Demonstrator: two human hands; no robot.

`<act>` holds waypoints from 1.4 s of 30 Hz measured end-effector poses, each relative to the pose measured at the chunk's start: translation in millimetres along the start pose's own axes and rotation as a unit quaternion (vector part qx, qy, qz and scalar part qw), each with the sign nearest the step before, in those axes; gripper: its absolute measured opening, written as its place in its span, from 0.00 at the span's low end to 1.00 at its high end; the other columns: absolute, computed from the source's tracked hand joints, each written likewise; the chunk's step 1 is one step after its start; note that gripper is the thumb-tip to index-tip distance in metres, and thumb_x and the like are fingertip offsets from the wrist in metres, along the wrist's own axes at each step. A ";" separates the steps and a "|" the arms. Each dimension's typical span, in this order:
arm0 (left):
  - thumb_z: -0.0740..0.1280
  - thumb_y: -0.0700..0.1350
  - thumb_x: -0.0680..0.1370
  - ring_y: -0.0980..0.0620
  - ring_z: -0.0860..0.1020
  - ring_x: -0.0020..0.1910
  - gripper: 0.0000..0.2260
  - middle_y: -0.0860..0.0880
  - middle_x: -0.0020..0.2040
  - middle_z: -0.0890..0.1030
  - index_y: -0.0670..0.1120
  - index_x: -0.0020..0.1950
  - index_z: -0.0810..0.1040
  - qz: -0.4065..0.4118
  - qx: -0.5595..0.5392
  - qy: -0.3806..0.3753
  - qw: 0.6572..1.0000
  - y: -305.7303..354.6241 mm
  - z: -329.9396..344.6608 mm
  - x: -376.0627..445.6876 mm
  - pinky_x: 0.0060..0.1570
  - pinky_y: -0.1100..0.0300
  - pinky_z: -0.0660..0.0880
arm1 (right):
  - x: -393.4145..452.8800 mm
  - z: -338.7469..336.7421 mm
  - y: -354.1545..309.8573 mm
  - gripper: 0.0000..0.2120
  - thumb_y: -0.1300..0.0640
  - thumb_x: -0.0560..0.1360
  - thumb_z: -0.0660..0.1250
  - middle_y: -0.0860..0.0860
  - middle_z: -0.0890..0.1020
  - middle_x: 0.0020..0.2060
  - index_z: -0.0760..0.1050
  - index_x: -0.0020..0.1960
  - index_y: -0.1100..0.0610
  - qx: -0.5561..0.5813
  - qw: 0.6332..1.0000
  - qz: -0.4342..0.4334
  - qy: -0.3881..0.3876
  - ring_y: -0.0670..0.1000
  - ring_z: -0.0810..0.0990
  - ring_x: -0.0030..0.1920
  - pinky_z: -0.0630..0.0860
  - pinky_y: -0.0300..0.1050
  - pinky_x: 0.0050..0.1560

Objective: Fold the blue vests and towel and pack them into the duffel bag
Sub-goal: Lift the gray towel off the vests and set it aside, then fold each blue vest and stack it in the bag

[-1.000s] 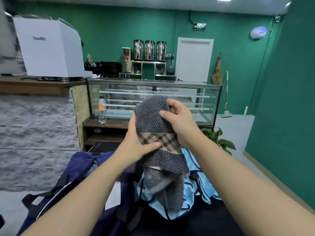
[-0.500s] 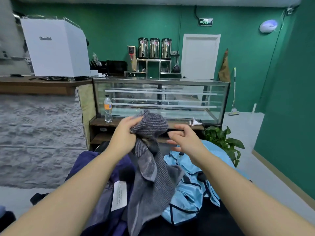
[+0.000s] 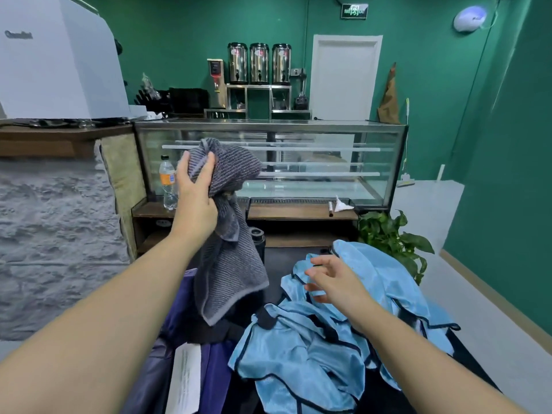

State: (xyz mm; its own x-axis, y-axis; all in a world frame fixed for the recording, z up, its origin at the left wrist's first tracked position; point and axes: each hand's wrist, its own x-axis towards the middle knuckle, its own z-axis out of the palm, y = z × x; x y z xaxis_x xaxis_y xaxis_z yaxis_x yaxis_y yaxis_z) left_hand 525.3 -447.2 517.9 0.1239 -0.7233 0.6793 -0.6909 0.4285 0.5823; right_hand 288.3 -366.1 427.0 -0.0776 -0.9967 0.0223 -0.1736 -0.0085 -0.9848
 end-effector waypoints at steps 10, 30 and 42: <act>0.55 0.24 0.73 0.41 0.55 0.75 0.34 0.44 0.77 0.46 0.52 0.73 0.67 -0.018 0.117 -0.188 0.975 -127.7 38.8 -59.5 0.73 0.51 0.56 | 20.0 4.5 57.1 0.06 0.59 0.79 0.62 0.53 0.78 0.49 0.70 0.55 0.52 -0.021 0.997 0.070 -0.018 0.48 0.81 0.41 0.78 0.44 0.44; 0.64 0.47 0.76 0.65 0.75 0.56 0.15 0.65 0.54 0.77 0.64 0.57 0.67 -0.035 -0.023 -0.453 0.890 -85.2 41.3 -249.8 0.64 0.63 0.67 | -45.0 27.9 161.6 0.22 0.62 0.75 0.60 0.52 0.71 0.62 0.66 0.68 0.50 -0.589 0.787 -0.013 -0.183 0.56 0.68 0.64 0.70 0.51 0.62; 0.55 0.63 0.78 0.49 0.72 0.62 0.21 0.50 0.61 0.75 0.56 0.65 0.75 0.089 0.351 -0.556 0.748 -63.3 1.4 -293.4 0.70 0.50 0.52 | -108.2 -18.8 143.9 0.17 0.68 0.69 0.55 0.50 0.80 0.47 0.73 0.47 0.48 -0.467 0.873 0.044 -0.132 0.52 0.77 0.50 0.73 0.44 0.49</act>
State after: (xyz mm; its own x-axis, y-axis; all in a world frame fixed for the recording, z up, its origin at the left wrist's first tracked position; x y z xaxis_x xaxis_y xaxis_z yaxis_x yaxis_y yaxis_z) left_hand 531.6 -262.8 281.2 -0.4144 -0.8591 -0.3005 -0.8782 0.4641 -0.1159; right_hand 253.2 -258.0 286.2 0.0758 -0.9750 -0.2088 -0.9130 0.0164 -0.4076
